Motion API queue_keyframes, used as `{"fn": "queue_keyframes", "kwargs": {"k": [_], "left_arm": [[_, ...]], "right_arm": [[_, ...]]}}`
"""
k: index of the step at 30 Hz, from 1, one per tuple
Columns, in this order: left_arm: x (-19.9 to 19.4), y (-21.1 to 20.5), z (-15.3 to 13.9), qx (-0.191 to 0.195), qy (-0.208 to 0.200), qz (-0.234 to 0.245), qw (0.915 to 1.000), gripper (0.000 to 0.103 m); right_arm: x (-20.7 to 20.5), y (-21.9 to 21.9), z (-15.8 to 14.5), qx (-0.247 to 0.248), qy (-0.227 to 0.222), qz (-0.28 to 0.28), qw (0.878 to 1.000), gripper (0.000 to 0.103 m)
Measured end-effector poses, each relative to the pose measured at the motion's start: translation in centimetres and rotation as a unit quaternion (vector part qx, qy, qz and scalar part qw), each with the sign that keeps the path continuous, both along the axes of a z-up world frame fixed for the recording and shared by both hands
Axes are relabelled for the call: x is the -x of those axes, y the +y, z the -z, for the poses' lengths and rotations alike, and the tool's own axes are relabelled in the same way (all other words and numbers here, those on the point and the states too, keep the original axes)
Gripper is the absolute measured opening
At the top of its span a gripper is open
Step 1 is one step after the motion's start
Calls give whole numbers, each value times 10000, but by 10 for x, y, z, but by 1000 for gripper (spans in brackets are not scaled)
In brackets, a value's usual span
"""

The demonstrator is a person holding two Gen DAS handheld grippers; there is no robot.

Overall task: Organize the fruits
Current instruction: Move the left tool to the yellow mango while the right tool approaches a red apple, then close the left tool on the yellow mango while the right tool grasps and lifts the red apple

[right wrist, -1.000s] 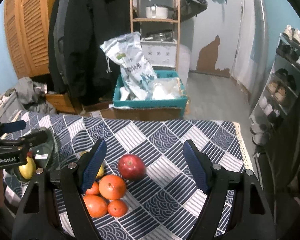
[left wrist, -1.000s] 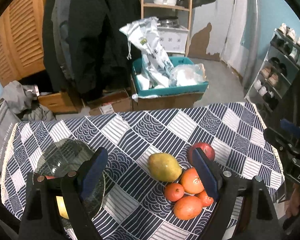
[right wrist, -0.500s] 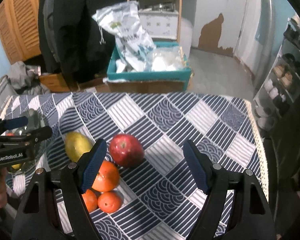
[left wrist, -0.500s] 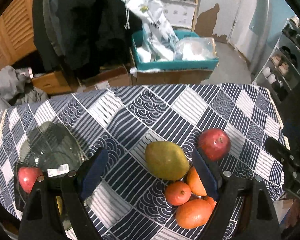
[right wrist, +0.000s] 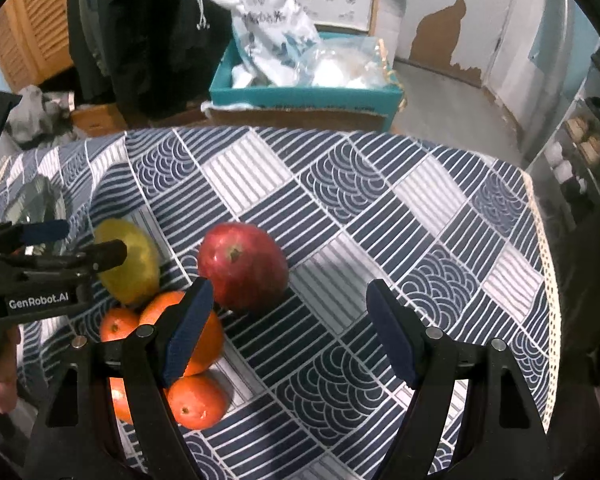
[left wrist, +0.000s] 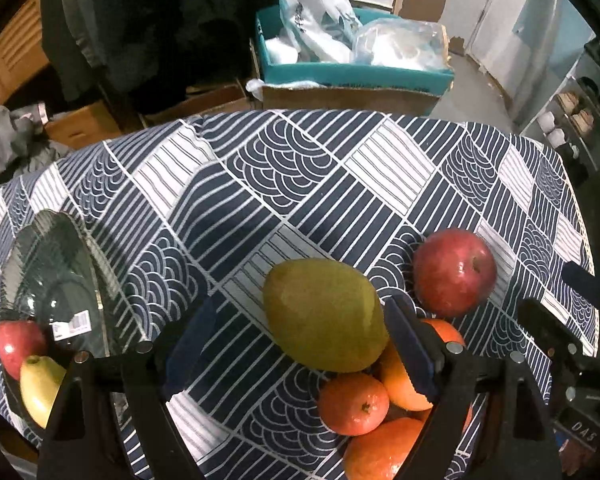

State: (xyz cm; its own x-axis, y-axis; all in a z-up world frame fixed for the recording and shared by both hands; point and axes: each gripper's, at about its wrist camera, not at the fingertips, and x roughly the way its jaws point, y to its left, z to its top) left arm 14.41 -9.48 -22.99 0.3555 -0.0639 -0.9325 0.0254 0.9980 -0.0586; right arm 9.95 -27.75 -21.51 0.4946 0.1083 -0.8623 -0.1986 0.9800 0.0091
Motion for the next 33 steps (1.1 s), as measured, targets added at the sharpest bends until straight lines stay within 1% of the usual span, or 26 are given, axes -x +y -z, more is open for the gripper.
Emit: {"fn": "queue_keyframes", "kwargs": {"k": [2, 7, 10, 12, 14, 15, 19, 22, 27, 33], "left_arm": [[-2, -1, 6, -23, 51, -16, 10000, 88], [-8, -2, 18, 166, 158, -49, 9997, 88], [-10, -4, 23, 225, 177, 29, 9996, 87], [-11, -4, 27, 342, 223, 76, 9991, 85], [-10, -5, 30, 559, 257, 156, 9980, 73], [-10, -6, 30, 618, 273, 183, 9975, 72], [-7, -12, 29, 459, 169, 338, 9982, 71], [-5, -11, 26, 351, 145, 331, 9987, 71], [-3, 4, 21, 224, 65, 247, 9994, 70], [-1, 21, 17, 221, -9, 159, 9996, 70]], "right_arm": [[0, 0, 2, 5, 31, 1, 10000, 79], [-2, 0, 4, -8, 64, -32, 10000, 79], [-5, 1, 6, 8, 86, -58, 9999, 79], [-6, 2, 9, 0, 126, -79, 9999, 79], [-8, 3, 11, -8, 165, -92, 9998, 79], [-8, 3, 12, -22, 182, -98, 9998, 79], [-13, 4, 17, -179, 288, -125, 9993, 79], [-19, 5, 22, -307, 382, -132, 9987, 79], [-28, 12, 33, -424, 556, -160, 9974, 79], [-39, 21, 43, -507, 727, -133, 9960, 79]]}}
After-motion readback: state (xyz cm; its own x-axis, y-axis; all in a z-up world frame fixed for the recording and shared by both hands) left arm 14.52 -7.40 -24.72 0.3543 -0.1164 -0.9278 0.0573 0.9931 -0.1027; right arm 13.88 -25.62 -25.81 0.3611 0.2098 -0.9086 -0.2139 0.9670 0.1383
